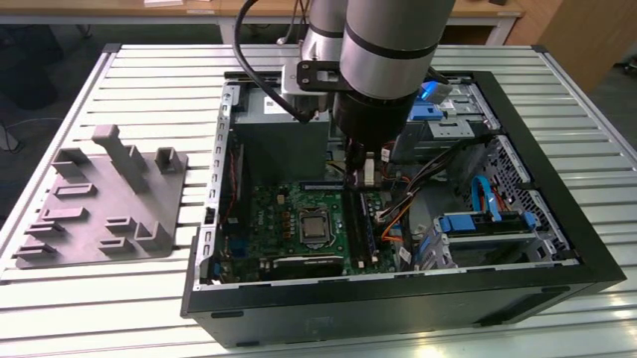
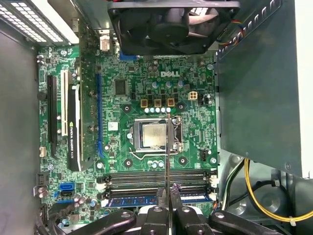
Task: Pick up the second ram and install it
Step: 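Pick up the second ram and move it above second insertion slot, then insert the second ram into the second slot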
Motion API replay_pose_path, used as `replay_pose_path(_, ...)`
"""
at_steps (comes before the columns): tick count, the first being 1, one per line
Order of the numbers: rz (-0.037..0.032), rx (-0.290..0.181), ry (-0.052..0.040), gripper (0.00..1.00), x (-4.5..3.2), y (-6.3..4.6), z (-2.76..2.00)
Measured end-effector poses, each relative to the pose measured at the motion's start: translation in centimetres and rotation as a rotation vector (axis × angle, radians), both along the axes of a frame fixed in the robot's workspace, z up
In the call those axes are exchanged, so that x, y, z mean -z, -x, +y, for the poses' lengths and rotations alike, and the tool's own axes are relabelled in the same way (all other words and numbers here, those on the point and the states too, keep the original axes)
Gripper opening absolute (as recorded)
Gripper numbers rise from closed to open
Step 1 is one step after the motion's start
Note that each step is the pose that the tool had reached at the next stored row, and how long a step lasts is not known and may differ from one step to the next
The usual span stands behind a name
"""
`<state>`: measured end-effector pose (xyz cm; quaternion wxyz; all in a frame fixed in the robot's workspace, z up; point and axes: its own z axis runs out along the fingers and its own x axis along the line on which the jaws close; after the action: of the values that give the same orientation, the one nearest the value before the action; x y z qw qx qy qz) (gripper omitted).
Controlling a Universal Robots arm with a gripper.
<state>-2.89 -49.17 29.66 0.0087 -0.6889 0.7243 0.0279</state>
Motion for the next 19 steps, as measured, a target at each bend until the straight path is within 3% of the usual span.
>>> replay_pose_path(12, -0.0001, 0.001, -0.0003, 0.13, 0.05, 0.00, 0.00)
replay_pose_path(19, -0.0001, 0.039, -0.0004, 0.13, 0.05, 0.00, 0.00)
